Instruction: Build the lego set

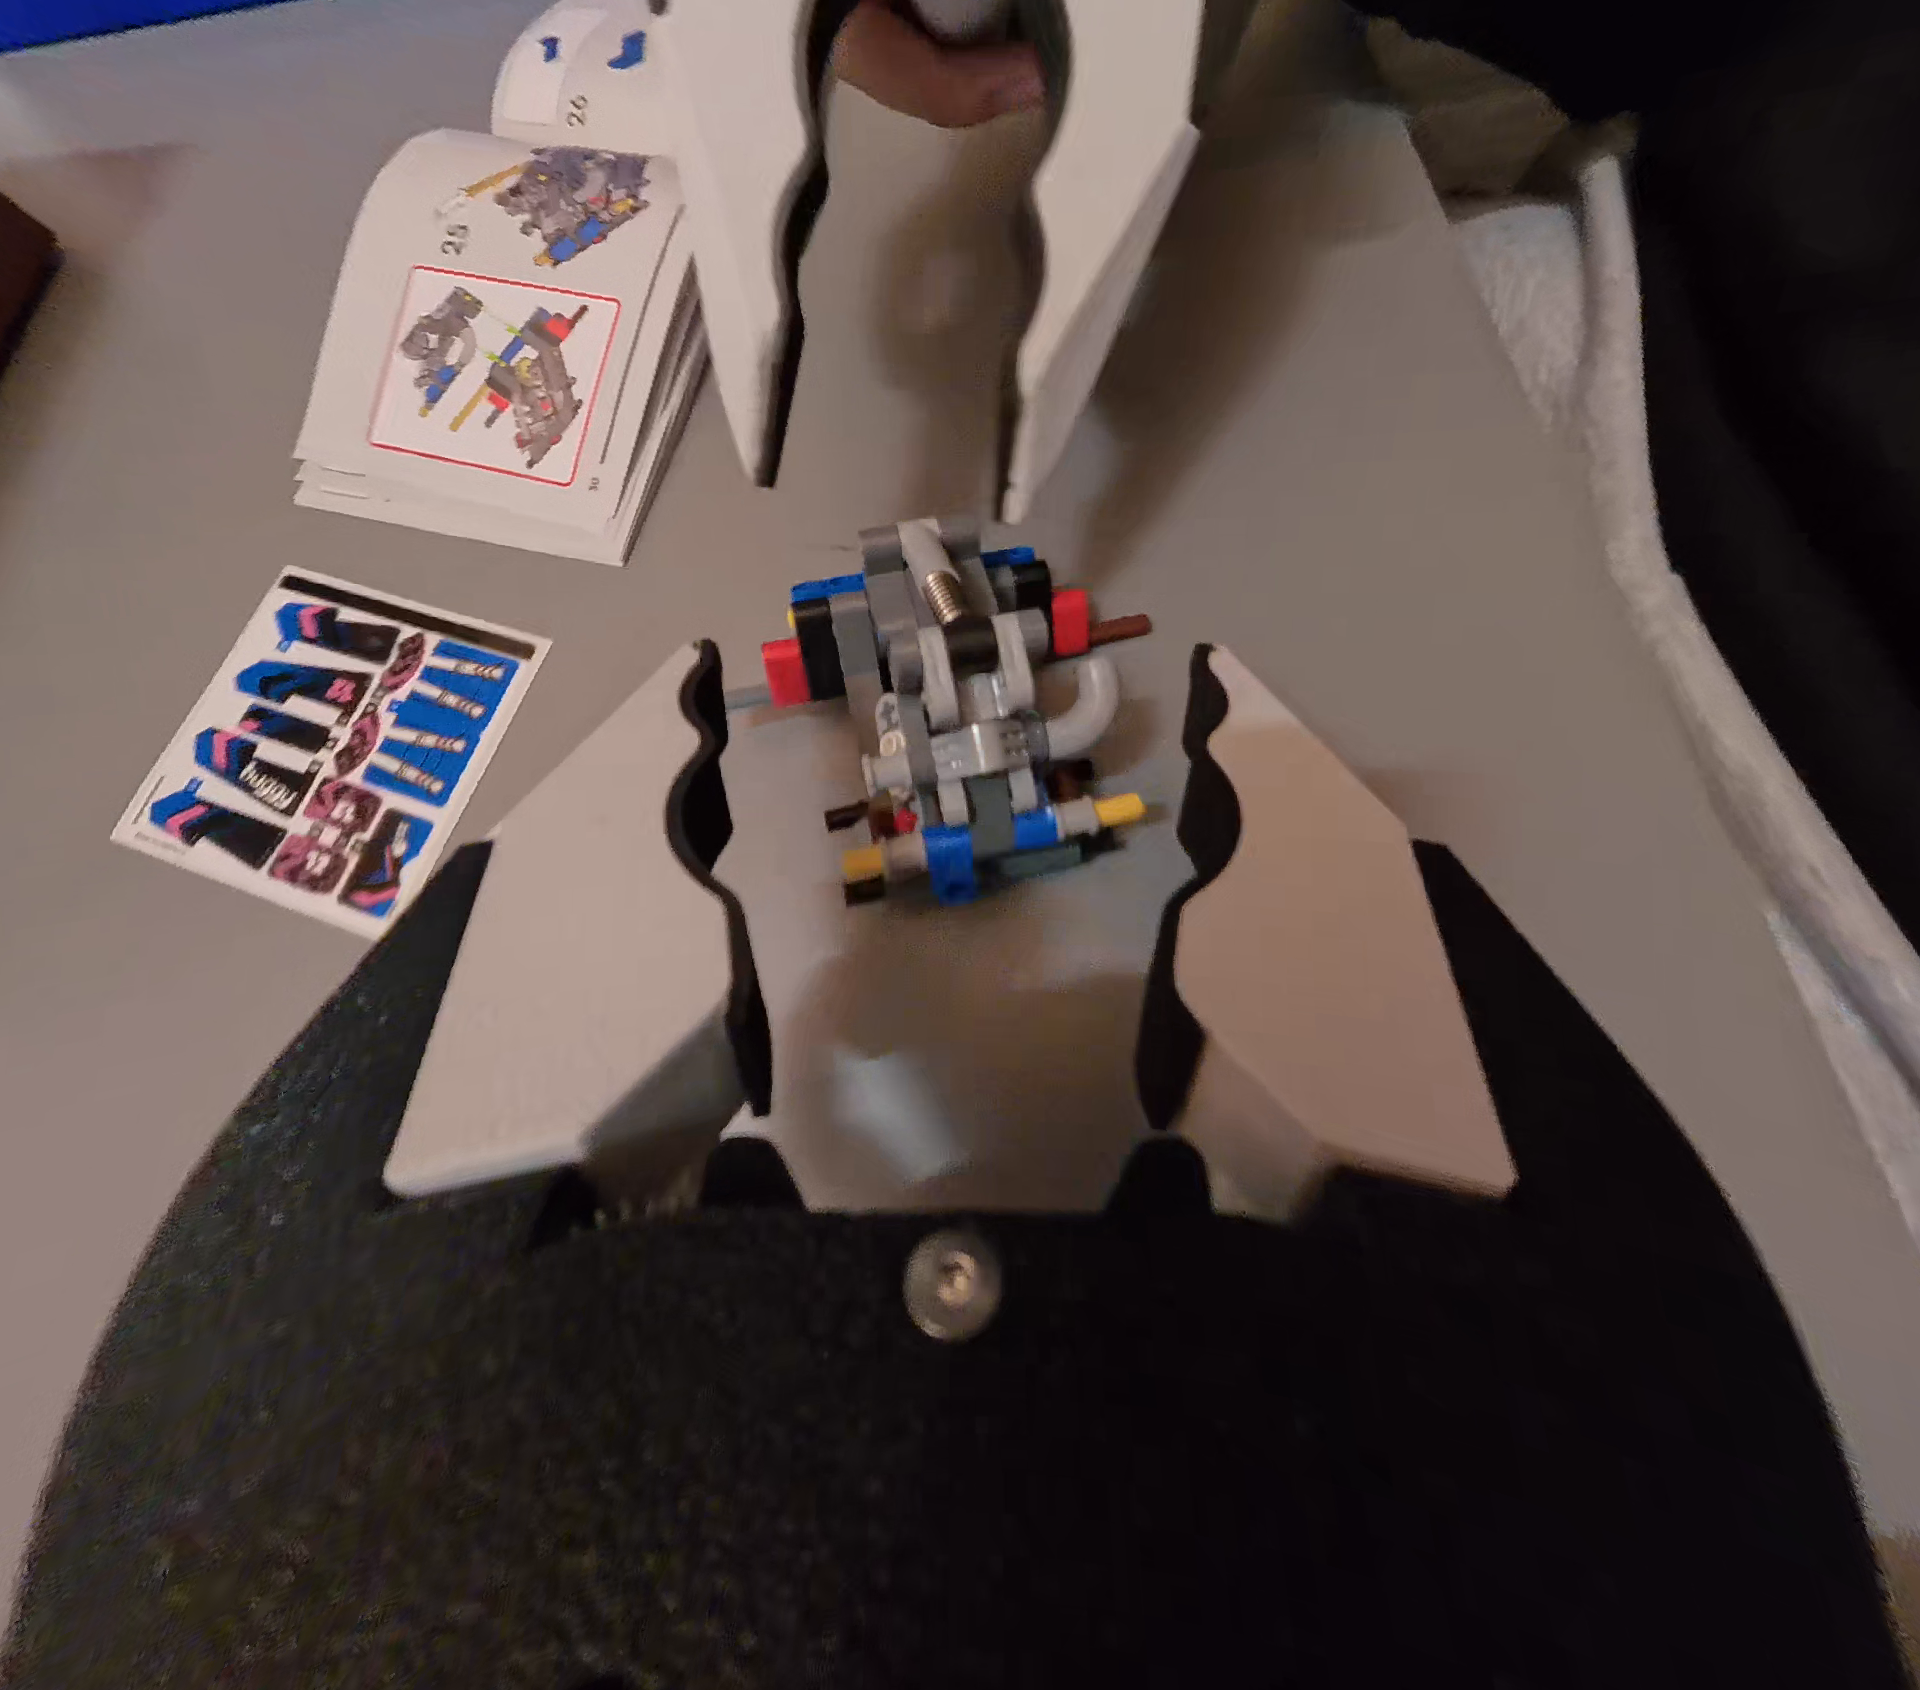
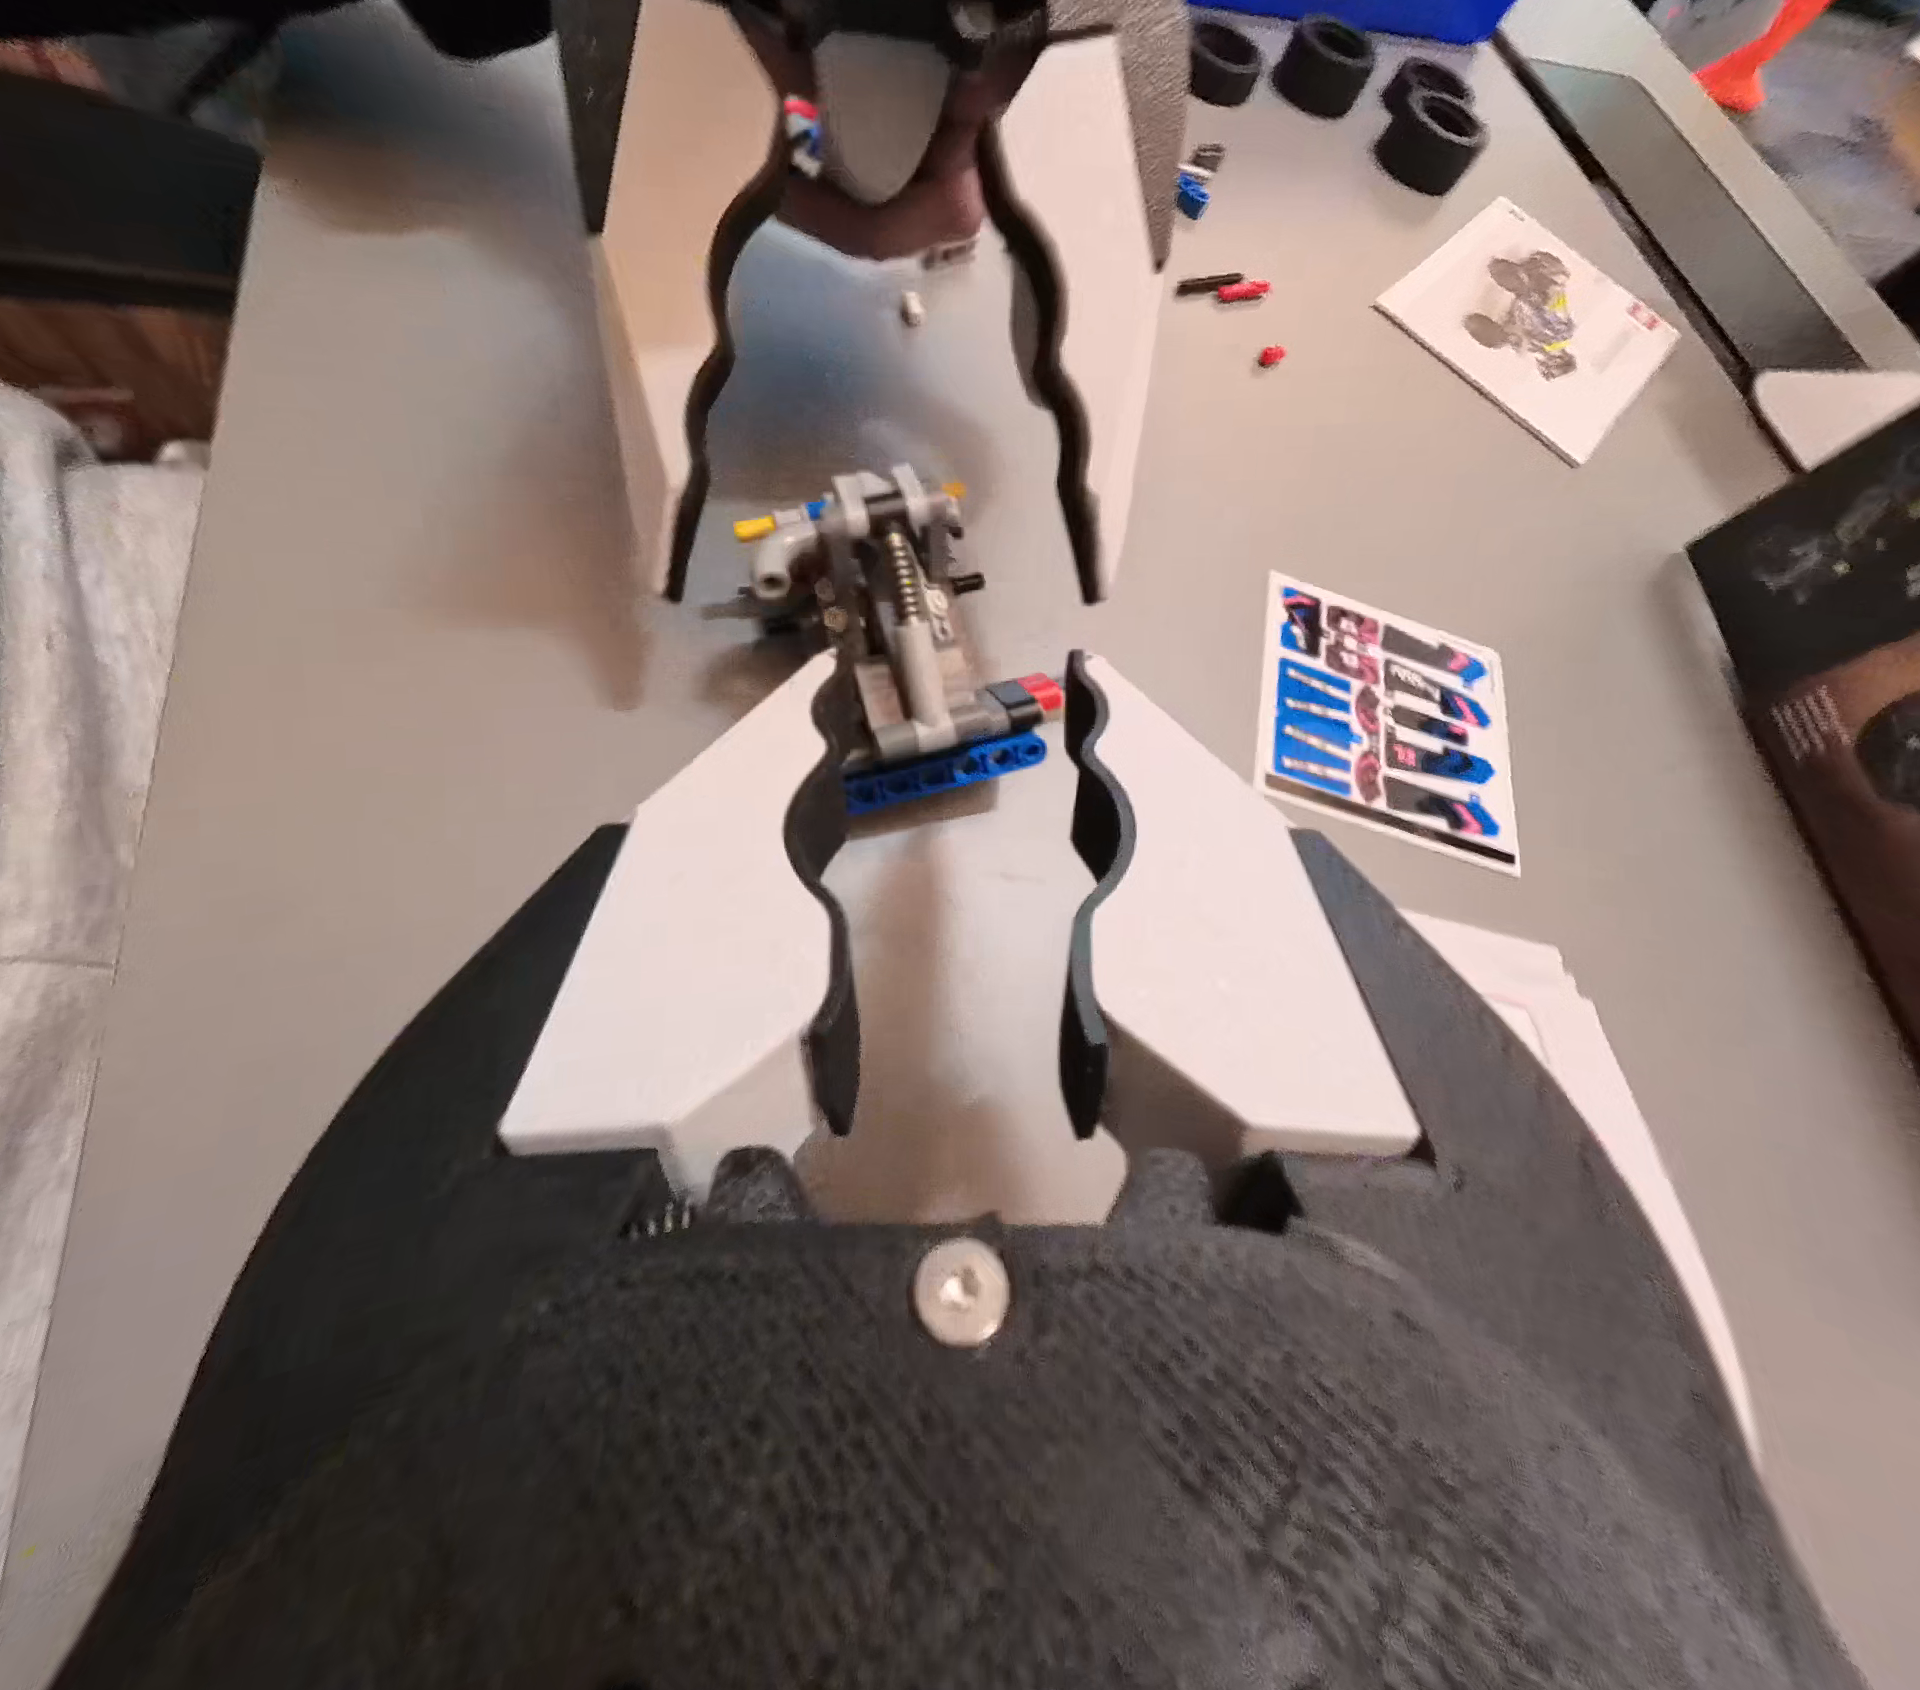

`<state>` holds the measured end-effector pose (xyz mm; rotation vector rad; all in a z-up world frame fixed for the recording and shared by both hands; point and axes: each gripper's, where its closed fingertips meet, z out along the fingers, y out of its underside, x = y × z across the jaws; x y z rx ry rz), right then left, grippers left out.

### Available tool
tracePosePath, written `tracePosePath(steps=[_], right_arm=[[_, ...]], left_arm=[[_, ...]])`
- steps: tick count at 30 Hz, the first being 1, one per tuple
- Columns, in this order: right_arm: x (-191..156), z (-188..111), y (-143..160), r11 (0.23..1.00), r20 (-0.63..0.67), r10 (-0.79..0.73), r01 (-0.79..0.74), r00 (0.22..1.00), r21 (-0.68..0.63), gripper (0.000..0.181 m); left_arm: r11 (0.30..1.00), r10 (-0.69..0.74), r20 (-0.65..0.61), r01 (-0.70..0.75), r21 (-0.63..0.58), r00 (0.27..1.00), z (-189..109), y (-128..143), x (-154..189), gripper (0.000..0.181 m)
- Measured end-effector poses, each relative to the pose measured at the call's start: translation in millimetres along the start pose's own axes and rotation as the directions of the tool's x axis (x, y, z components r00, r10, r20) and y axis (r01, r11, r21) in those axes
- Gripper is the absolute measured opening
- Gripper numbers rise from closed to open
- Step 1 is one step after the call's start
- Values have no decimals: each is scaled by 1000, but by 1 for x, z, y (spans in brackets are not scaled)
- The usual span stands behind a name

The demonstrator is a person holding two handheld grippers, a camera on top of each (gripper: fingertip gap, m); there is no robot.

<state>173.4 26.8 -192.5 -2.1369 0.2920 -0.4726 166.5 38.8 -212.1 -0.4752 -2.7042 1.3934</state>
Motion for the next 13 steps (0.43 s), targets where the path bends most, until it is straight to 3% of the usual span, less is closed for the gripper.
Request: tracePosePath(steps=[3, 6, 10, 13], right_arm=[[-5, 12, 4, 982, 1, -140, 139, 990, -125, 41], [-7, 22, 18, 950, 30, -205, 206, 978, -235, 28], [-7, 20, 22, 977, -17, -140, 135, 990, -164, 23], [-3, 13, 25, 997, -30, 11, -13, 999, -71, 23]], left_arm=[[998, -51, 54, 50, 23, 997, -17, 8, -2, 77], [991, -131, 90, 128, 40, 987, -29, 22, -1, 64], [980, -199, 130, 197, 25, 971, -33, 41, 8, 55], [972, -229, 156, 235, -20, 961, -25, 47, 11, 56]])
